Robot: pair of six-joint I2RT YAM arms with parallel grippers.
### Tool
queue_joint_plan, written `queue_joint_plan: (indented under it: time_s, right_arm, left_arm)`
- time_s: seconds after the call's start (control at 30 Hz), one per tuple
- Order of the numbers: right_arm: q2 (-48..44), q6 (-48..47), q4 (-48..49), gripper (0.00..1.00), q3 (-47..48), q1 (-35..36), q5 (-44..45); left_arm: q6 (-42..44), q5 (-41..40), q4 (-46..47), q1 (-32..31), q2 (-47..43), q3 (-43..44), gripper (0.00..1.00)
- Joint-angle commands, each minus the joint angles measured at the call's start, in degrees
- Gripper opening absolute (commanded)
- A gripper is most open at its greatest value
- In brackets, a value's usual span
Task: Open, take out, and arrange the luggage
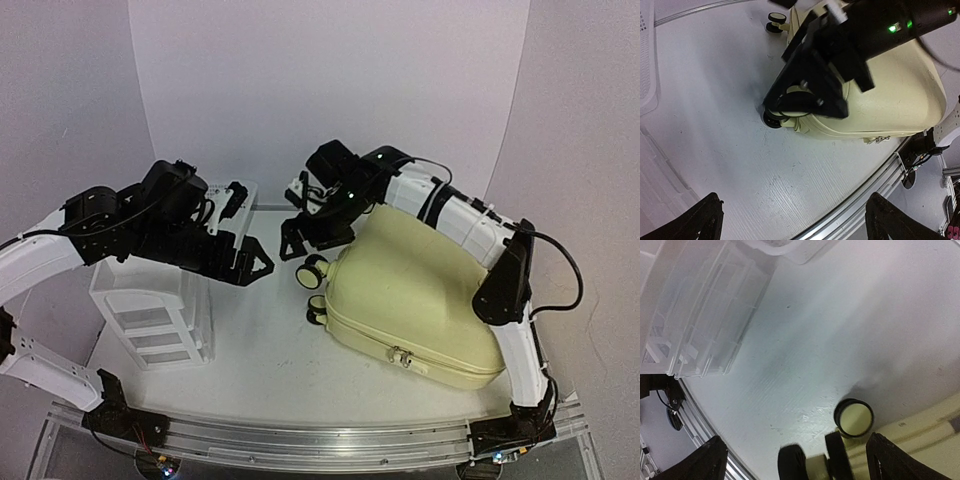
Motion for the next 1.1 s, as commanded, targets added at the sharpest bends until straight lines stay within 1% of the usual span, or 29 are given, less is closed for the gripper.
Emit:
queue_joint_plan:
  time_s: [0.0,0.1,0.17,0.2,0.23,0.27,0.4,0.47,0.53,0.67,0.73,0.8,0.9,1.0,1.03,1.07]
  right_arm:
    - [-14.27,0.04,-4.18,0.98,3.39,-6.11,12.8]
    - [-20.83,-2.96,-4.02,0.98,1.03,-7.77,22.81]
    - [-25.62,-4.0,-4.02,0.98,-3.11,-9.42,30.32]
    - [-28.48,-3.36,-4.02,0.98,-6.05,-11.21,33.94]
    - [-31.4,-1.32,-4.02,0.98,-10.02,-14.73,36.34]
    - [-34.34,0.67,-3.95,0.98,-14.29,-17.78,36.88]
    - [-45.27,7.26,-3.81,0.98,-29.49,-30.33,34.02]
    - [-49.45,10.44,-3.62,0.98,-36.49,-35.73,31.62]
    - [-53.39,13.04,-3.12,0.98,-43.08,-41.23,27.42]
    - [-61.24,17.6,0.24,0.98,-55.84,-54.68,13.29]
    - [-64.44,19.28,3.3,0.98,-61.18,-59.36,6.79]
    - [-66.02,22.07,7.33,0.98,-65.76,-64.38,-2.37]
    - [-65.85,27.06,14.26,0.98,-71.45,-66.59,-12.83]
    - [-64.97,34.97,27.9,0.98,-78.84,-66.52,-22.04]
    - [-64.5,36.29,31.69,0.98,-80.59,-66.17,-23.24]
    - [-64.2,37.13,33.37,0.98,-81.35,-65.48,-23.3]
  left_arm:
    - [-0.84,-1.61,0.24,0.14,-1.06,0.28,0.99]
    - [-0.74,-1.06,0.37,0.17,-0.26,0.43,0.99]
    - [-0.28,0.04,0.56,0.17,0.88,0.97,0.99]
    - [-0.01,0.78,0.67,0.12,1.56,1.29,0.99]
    - [0.25,1.62,0.84,0.16,2.21,1.66,1.0]
    - [0.45,2.04,0.93,0.17,2.91,1.95,1.0]
    - [1.48,3.95,1.74,0.17,5.55,3.05,0.99]
    - [2.15,5.7,1.94,0.17,7.25,3.83,0.99]
    - [2.64,6.33,2.06,0.17,8.65,4.71,1.0]
    - [3.18,7.13,2.53,0.17,10.89,6.26,1.0]
    - [3.31,7.6,3.05,0.16,11.65,6.54,0.99]
    - [3.54,8.34,3.33,0.17,12.33,6.85,0.99]
    - [3.68,8.95,3.8,0.17,13.3,6.8,0.99]
    - [3.53,8.96,4.46,0.17,14.52,6.53,1.0]
    - [3.32,8.83,4.7,0.14,14.97,6.52,1.0]
    - [3.14,8.65,5.13,0.14,15.39,6.44,0.99]
